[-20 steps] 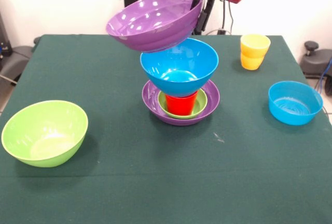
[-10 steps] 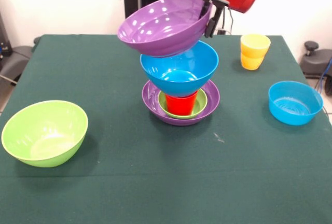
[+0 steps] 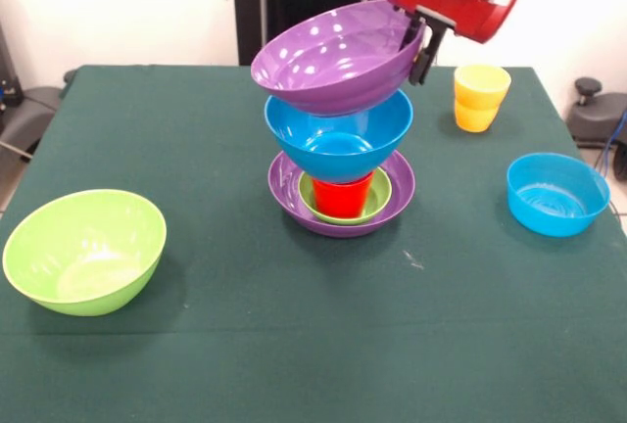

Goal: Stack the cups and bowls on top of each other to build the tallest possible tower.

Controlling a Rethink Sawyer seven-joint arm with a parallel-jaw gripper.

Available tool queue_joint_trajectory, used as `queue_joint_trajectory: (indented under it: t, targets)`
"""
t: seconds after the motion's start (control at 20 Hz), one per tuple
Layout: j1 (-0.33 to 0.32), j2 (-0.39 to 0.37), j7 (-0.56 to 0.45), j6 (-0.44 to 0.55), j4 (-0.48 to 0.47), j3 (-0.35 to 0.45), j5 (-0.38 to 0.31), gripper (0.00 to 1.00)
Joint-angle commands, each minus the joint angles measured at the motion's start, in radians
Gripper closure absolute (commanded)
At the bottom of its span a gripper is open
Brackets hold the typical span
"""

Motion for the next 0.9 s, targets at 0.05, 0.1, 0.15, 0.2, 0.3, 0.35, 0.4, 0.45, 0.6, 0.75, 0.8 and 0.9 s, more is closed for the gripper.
queue_joint_trajectory:
  t: [0.05, 0.1, 0.15, 0.2, 0.3, 0.35, 0.4, 0.45, 0.6, 0.75, 0.8, 0.9]
  targets:
    - [0.018, 0.073, 0.165, 0.118, -0.071, 0.014, 0.006, 1.0]
    - [0.02, 0.075, 0.167, 0.114, -0.07, 0.012, 0.011, 1.0]
    - [0.023, 0.074, 0.168, 0.103, -0.062, 0.011, 0.013, 1.0]
    - [0.025, 0.076, 0.169, 0.094, -0.059, 0.011, 0.017, 1.0]
    - [0.03, 0.078, 0.173, 0.077, -0.052, 0.008, 0.02, 1.0]
    - [0.032, 0.08, 0.173, 0.076, -0.055, 0.005, 0.019, 1.0]
    - [0.034, 0.082, 0.172, 0.074, -0.057, 0.001, 0.019, 1.0]
    - [0.038, 0.086, 0.169, 0.085, -0.066, -0.005, 0.016, 1.0]
    - [0.04, 0.1, 0.146, 0.123, -0.097, -0.014, 0.007, 1.0]
    - [0.037, 0.111, 0.138, 0.134, -0.115, -0.018, 0.013, 1.0]
    - [0.036, 0.112, 0.139, 0.131, -0.114, -0.018, 0.016, 1.0]
    - [0.038, 0.113, 0.145, 0.12, -0.108, -0.019, 0.022, 1.0]
